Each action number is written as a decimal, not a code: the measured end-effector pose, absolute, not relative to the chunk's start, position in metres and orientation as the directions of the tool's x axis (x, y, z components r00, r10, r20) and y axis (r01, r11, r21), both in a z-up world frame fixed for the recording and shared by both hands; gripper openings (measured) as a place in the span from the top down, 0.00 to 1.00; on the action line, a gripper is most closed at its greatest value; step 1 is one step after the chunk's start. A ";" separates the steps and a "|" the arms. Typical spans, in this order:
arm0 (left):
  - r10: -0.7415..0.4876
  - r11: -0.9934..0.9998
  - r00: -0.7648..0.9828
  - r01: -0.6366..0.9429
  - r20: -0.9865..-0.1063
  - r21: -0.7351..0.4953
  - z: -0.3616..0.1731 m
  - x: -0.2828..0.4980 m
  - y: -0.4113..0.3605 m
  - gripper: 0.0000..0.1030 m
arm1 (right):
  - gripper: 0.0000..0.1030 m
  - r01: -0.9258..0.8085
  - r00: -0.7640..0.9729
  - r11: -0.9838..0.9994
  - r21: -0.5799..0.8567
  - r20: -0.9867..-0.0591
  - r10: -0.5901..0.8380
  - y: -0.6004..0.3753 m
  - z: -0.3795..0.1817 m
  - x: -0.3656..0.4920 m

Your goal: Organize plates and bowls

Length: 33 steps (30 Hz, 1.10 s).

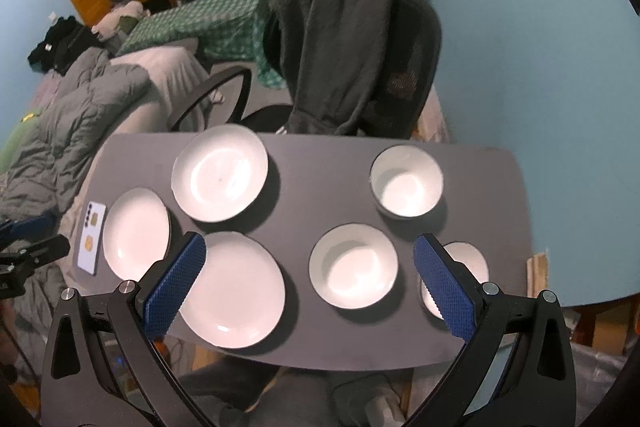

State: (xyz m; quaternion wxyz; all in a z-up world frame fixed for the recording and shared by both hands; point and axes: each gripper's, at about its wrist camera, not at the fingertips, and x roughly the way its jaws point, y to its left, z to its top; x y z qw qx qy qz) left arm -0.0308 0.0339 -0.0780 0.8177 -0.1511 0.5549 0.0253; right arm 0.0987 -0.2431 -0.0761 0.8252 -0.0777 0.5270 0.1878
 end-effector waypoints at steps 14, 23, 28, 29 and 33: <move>-0.147 0.952 0.333 -0.208 -0.931 -0.225 -0.140 -0.033 0.032 0.19 | 0.01 -0.503 0.287 0.860 0.087 -0.922 0.261 -0.212 -0.143 0.100; -0.131 0.950 0.289 -0.236 -0.948 -0.203 -0.180 -0.035 0.028 0.19 | 0.01 -0.596 0.243 0.801 0.061 -0.937 0.252 -0.185 -0.186 0.101; -0.110 0.950 0.299 -0.247 -0.948 -0.188 -0.201 -0.038 0.022 0.19 | 0.01 -0.652 0.198 0.756 0.050 -0.952 0.234 -0.169 -0.216 0.100; -0.104 0.949 0.292 -0.257 -0.951 -0.183 -0.206 -0.038 0.021 0.19 | 0.01 -0.661 0.189 0.748 0.051 -0.954 0.232 -0.167 -0.221 0.100; -0.118 0.935 0.262 -0.294 -0.958 -0.196 -0.225 -0.040 0.018 0.19 | 0.01 -0.689 0.159 0.723 0.054 -0.962 0.224 -0.159 -0.237 0.100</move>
